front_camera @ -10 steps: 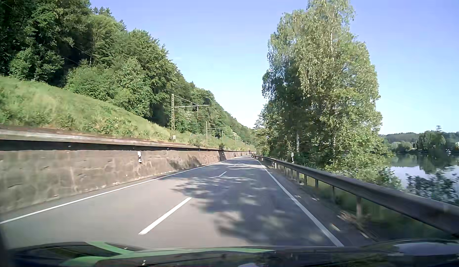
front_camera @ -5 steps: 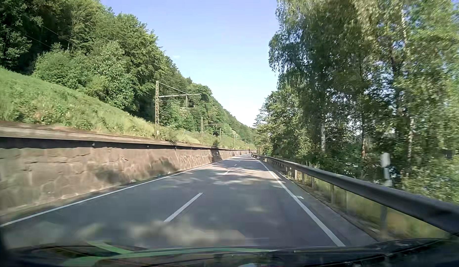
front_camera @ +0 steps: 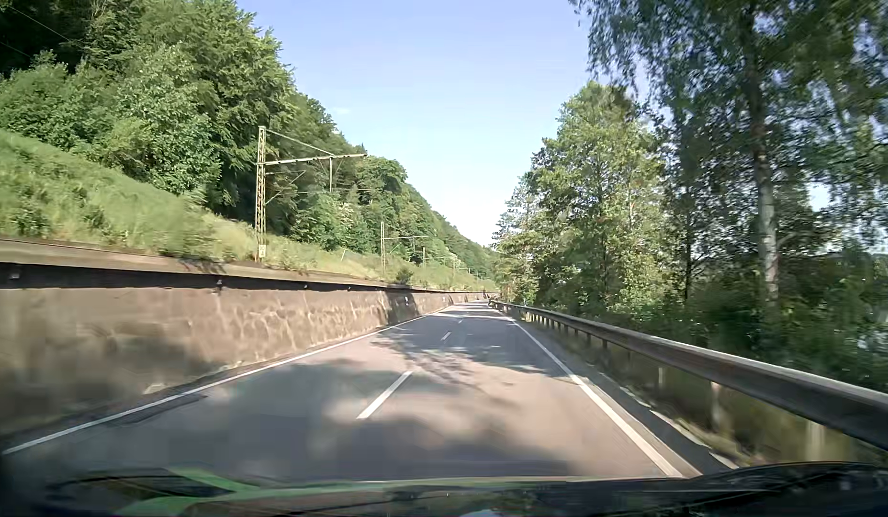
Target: Follow the waypoints while adhering to traffic rules and regulations
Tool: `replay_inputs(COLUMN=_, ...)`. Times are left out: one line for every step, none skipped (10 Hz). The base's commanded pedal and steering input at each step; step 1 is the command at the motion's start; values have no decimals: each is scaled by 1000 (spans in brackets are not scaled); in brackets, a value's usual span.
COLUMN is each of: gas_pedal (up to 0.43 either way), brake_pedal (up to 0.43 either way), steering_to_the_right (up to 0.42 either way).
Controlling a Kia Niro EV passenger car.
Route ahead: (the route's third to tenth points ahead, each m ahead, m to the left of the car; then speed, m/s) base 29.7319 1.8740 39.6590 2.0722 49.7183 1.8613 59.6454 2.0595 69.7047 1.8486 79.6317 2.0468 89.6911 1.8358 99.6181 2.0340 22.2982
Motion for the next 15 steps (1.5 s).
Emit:
replay_inputs(gas_pedal=228, brake_pedal=0, steering_to_the_right=0)
replay_inputs(gas_pedal=228, brake_pedal=0, steering_to_the_right=2)
replay_inputs(gas_pedal=228, brake_pedal=0, steering_to_the_right=2)
replay_inputs(gas_pedal=228, brake_pedal=0, steering_to_the_right=2)
replay_inputs(gas_pedal=228, brake_pedal=0, steering_to_the_right=2)
replay_inputs(gas_pedal=220, brake_pedal=0, steering_to_the_right=1)
replay_inputs(gas_pedal=220, brake_pedal=0, steering_to_the_right=1)
replay_inputs(gas_pedal=220, brake_pedal=0, steering_to_the_right=0)
replay_inputs(gas_pedal=220, brake_pedal=0, steering_to_the_right=1)
replay_inputs(gas_pedal=220, brake_pedal=0, steering_to_the_right=0)
replay_inputs(gas_pedal=220, brake_pedal=0, steering_to_the_right=0)
replay_inputs(gas_pedal=228, brake_pedal=0, steering_to_the_right=0)
replay_inputs(gas_pedal=228, brake_pedal=0, steering_to_the_right=-1)
replay_inputs(gas_pedal=228, brake_pedal=0, steering_to_the_right=-2)
replay_inputs(gas_pedal=240, brake_pedal=0, steering_to_the_right=-3)
